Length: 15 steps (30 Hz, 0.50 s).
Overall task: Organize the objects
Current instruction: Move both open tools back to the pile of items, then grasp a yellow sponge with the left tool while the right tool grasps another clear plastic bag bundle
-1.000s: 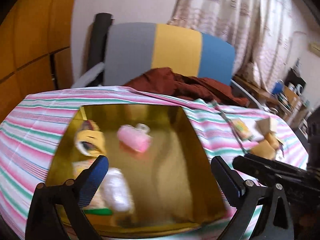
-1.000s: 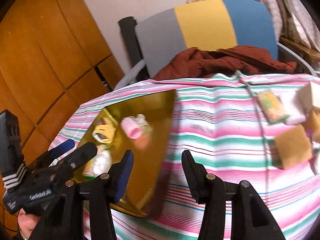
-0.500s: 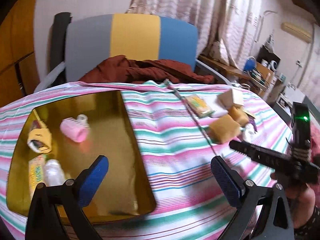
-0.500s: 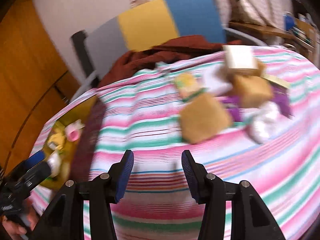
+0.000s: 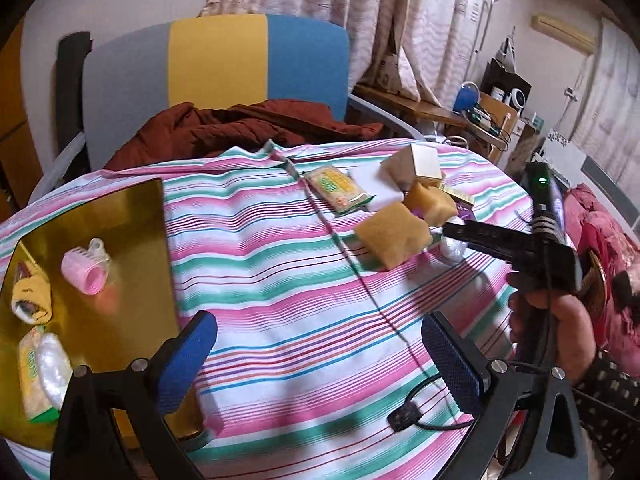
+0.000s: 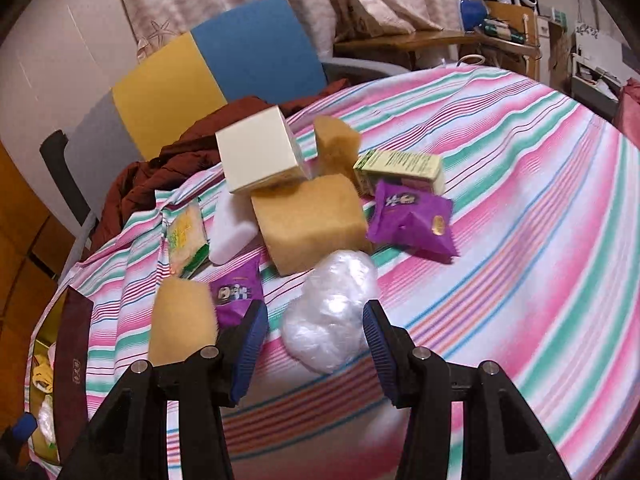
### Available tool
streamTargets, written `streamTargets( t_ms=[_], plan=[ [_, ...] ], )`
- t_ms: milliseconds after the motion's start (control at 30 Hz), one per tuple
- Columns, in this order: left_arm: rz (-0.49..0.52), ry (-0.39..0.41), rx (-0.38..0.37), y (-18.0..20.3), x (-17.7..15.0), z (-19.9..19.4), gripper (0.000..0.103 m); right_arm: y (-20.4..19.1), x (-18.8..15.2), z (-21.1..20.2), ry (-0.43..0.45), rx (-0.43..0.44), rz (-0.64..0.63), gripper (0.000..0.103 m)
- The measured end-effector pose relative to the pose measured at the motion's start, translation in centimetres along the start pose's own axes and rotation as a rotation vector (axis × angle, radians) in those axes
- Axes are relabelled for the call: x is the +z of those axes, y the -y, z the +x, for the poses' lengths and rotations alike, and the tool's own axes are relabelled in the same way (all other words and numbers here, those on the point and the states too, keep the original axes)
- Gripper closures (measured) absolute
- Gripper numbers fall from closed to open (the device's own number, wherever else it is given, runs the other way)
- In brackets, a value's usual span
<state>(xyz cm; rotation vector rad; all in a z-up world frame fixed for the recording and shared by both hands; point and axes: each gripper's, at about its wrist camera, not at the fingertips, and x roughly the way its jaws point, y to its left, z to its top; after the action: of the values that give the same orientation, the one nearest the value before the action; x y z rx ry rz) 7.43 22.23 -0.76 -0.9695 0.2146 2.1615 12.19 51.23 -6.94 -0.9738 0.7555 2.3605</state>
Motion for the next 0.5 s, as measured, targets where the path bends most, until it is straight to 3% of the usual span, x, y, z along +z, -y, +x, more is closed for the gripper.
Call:
streamTargets(
  t_ms=[233, 500],
  plan=[
    [0.029, -0.026, -0.014, 1.5, 1.7, 2.1, 0.0, -0.1, -1.4, 0.3, 0.051, -0.003, -0.083, 0.064],
    [-0.023, -0.11, -0.038, 2.9, 4.3, 7.5, 0.0, 2.8, -2.5, -1.1, 0.103, -0.034, -0.01, 0.065]
  ],
)
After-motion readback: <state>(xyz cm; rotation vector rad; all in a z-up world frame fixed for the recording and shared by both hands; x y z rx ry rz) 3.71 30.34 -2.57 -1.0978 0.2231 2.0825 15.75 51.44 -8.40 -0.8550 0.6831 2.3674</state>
